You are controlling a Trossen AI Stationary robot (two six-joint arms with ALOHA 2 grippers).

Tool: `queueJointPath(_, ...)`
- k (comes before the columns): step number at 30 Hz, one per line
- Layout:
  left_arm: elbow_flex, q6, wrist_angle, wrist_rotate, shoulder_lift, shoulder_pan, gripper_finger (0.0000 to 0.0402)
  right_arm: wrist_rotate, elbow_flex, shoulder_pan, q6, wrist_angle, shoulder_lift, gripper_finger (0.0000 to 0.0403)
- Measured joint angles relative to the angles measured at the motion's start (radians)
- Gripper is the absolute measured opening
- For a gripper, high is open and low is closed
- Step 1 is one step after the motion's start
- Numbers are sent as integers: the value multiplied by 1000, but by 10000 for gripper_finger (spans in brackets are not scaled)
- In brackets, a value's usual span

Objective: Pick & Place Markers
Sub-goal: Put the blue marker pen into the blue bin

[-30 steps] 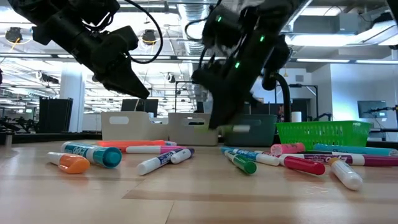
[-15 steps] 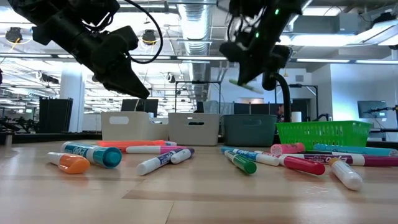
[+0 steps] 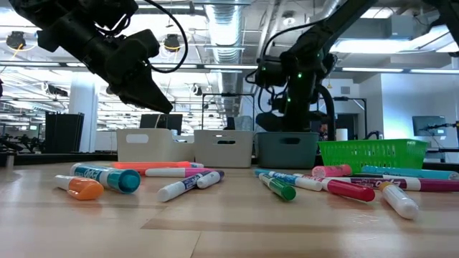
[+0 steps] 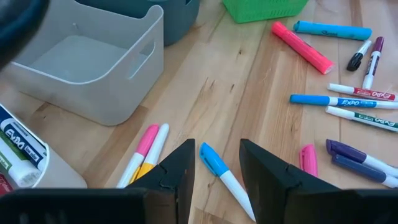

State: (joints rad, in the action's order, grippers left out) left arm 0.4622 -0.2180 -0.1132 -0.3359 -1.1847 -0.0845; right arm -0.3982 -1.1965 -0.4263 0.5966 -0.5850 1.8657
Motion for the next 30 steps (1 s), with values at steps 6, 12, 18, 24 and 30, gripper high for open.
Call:
queueJointPath(6, 0, 0, 0, 0, 0, 0, 121, 0, 0, 7, -46, 10, -13, 0)
queueJointPath(12, 0, 0, -1, 0, 0, 0, 121, -1, 0, 30, -59, 5, -118, 1)
queueJointPath(18, 0, 0, -1, 0, 0, 0, 121, 11, -1, 82, -137, -46, -266, 22)
queueJointPath(24, 0, 0, 0, 0, 0, 0, 121, 17, -1, 190, -161, -150, -390, 90)
queueJointPath(30, 0, 0, -1, 0, 0, 0, 121, 60, -1, 345, -247, -208, -428, 154)
